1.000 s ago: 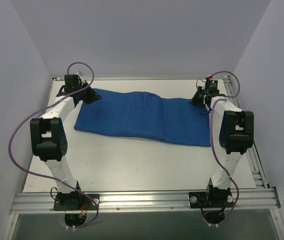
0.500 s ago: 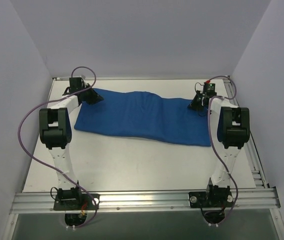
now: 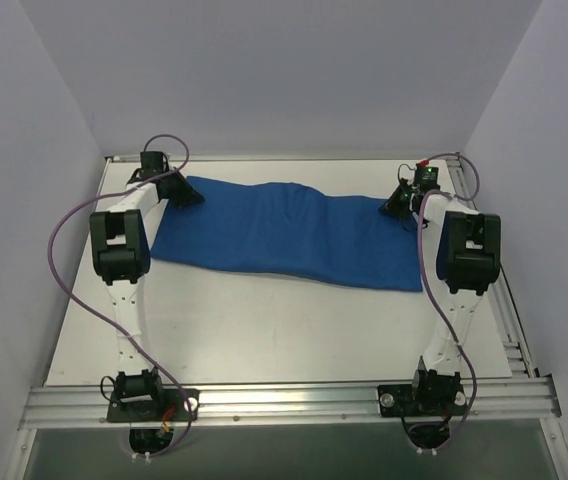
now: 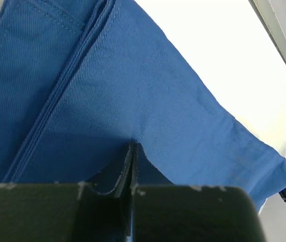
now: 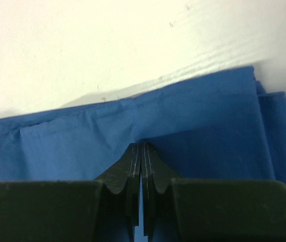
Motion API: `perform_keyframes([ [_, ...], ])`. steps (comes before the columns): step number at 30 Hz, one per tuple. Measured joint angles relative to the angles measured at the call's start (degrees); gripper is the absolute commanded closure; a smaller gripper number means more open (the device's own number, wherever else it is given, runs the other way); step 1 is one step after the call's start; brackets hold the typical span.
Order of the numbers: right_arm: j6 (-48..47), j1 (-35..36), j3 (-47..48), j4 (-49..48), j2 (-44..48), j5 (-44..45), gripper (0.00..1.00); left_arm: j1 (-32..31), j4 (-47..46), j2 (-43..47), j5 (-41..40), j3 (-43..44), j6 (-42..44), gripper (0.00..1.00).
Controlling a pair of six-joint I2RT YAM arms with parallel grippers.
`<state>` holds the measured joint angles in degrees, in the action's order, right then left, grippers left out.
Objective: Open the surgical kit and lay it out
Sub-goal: Open the surgical kit at the center of the board.
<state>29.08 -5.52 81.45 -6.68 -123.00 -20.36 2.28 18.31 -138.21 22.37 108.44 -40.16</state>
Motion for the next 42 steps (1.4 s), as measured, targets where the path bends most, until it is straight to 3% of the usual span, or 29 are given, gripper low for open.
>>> perform_keyframes([
  [21,1.2,-2.4,11.2,0.7,-7.7,-0.7,1.00,-0.1,15.4,-22.4,3.8,40.6,-0.1,0.98],
  [42,1.4,-3.9,2.4,-5.5,-3.2,0.1,1.00,-0.5,12.7,-26.0,6.8,45.0,-3.3,0.96],
])
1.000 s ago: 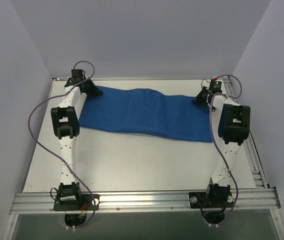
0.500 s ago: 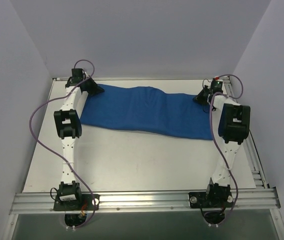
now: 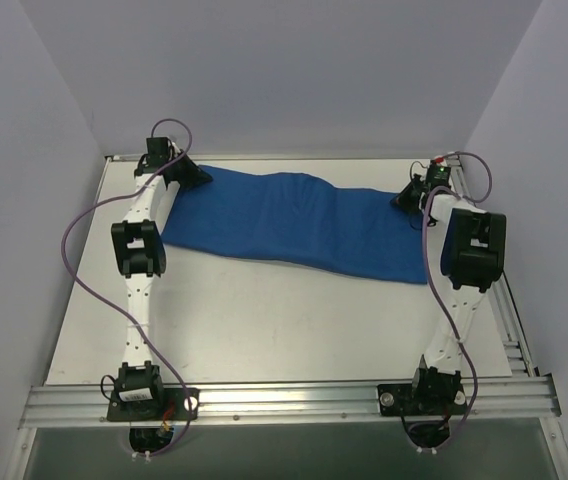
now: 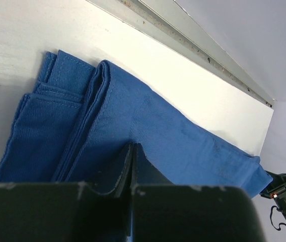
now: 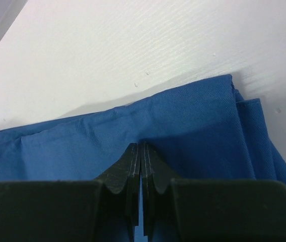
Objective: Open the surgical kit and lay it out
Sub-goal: Open the surgical kit at the center of the board.
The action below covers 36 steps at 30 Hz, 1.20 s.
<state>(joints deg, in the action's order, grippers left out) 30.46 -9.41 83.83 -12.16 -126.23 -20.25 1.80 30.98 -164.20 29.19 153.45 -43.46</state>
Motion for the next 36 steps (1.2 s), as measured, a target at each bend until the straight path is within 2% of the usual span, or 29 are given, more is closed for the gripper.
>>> perform_keyframes([
  [2,-0.7,0.0,0.8,1.0,-0.1,0.0,1.00,0.0,-0.3,0.0,0.0,-0.1,0.0,0.91],
  [7,-2.7,-0.1,2.9,4.6,-0.3,0.7,0.91,0.1,-1.3,0.4,0.3,-0.9,-0.3,0.71],
  [9,-3.4,-0.2,3.4,5.6,-0.3,0.8,0.82,0.1,-1.7,1.3,0.5,-1.9,-0.3,0.59],
  [12,-5.0,-0.1,4.7,7.4,-0.3,0.9,0.74,0.1,-2.2,4.3,0.6,-5.2,-0.5,0.51],
  [16,-8.7,1.2,8.1,11.8,-0.3,2.3,0.62,0.1,-2.7,7.9,1.3,-6.7,-0.6,0.49],
  [17,-9.4,1.3,9.1,12.8,-0.5,2.5,0.55,0.1,-2.8,8.9,1.4,-6.8,-0.5,0.49],
  [22,-10.8,2.0,16.5,16.9,-2.8,3.3,0.50,-0.1,-4.2,13.6,2.3,-6.8,-0.4,0.50],
  [23,-10.7,2.1,18.4,17.6,-3.4,3.5,0.45,-0.2,-4.5,14.3,2.4,-6.8,-0.4,0.50],
  [26,-9.6,2.8,22.7,19.3,-5.0,5.7,0.39,-0.5,-5.0,15.7,2.6,-6.8,-0.3,0.50],
  [36,-9.9,3.9,25.4,26.3,-5.9,13.8,0.38,-4.9,-7.3,16.0,3.5,-8.4,-1.2,0.51],
])
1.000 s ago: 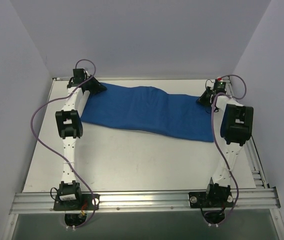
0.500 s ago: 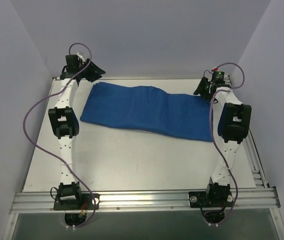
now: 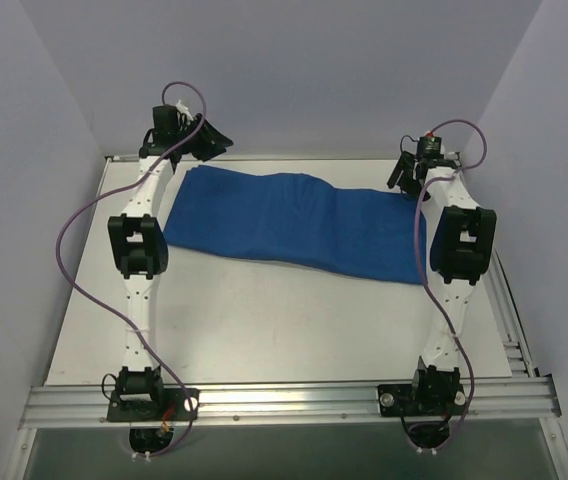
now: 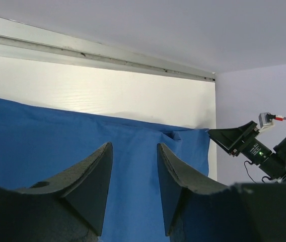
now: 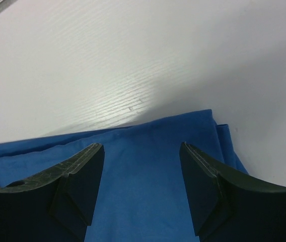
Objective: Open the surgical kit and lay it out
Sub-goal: Open the surgical kit at the center of the board.
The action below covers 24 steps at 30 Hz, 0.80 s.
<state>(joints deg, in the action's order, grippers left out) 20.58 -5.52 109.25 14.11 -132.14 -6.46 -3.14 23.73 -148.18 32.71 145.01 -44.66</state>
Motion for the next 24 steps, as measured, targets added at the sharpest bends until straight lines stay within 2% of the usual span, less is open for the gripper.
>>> perform_keyframes([
  [6,-2.4,-1.0,0.1,1.6,0.0,1.9,0.37,-0.6,-1.2,0.0,1.0,-0.7,-0.8,0.52],
  [24,-6.6,-3.3,1.8,0.7,-4.2,0.2,0.42,-0.1,-1.9,0.0,1.3,-0.7,-1.5,0.52],
])
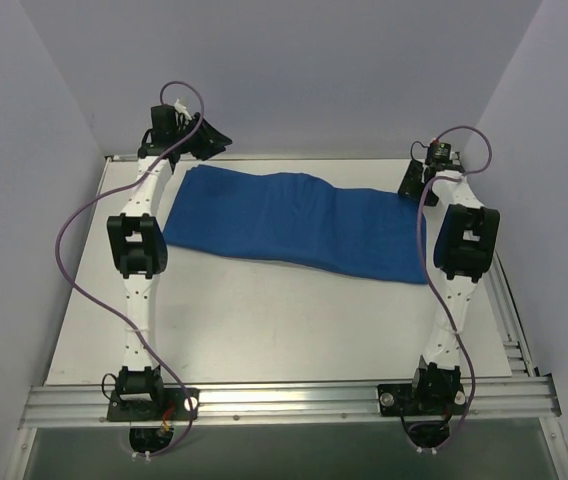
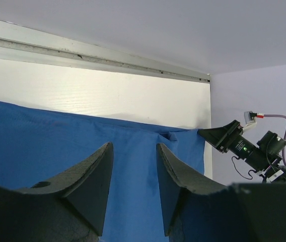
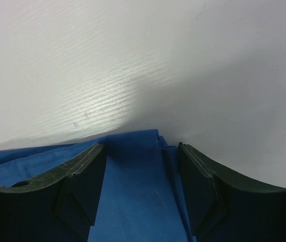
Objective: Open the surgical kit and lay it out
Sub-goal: Open the surgical kit at the center of the board.
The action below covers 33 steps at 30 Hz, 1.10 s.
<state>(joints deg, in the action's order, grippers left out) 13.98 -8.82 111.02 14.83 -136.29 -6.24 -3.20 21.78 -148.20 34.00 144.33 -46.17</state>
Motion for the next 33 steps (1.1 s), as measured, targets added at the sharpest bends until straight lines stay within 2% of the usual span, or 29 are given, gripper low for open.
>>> perform_keyframes([
  [18,-1.6,1.4,-0.6,-0.9,0.9,2.6,0.42,0.0,0.0,-1.5,0.2,0.0,0.0,0.52],
  [22,-1.7,1.6,-0.7,-0.9,0.9,3.0,0.45,0.0,0.0,-1.6,0.2,0.0,0.0,0.52],
  [24,-1.9,1.6,-0.8,-1.0,0.9,3.1,0.50,0.0,0.0,-1.6,0.3,0.0,0.0,0.51],
  [28,-2.1,1.6,-1.4,-1.6,1.0,3.1,0.73,0.0,0.0,-1.7,0.4,0.0,0.0,0.52],
  [30,-2.2,1.7,-2.5,-2.3,1.4,3.1,0.81,0.1,0.0,-1.7,0.4,0.0,0.0,0.52],
  [31,-2.3,1.7,-3.1,-2.6,1.9,3.0,0.90,0.1,0.0,-1.7,0.4,0.0,0.0,0.52],
  [33,-2.2,1.8,-4.0,-2.9,2.8,2.7,0.96,0.1,0.0,-1.7,0.4,0.0,-0.1,0.52],
])
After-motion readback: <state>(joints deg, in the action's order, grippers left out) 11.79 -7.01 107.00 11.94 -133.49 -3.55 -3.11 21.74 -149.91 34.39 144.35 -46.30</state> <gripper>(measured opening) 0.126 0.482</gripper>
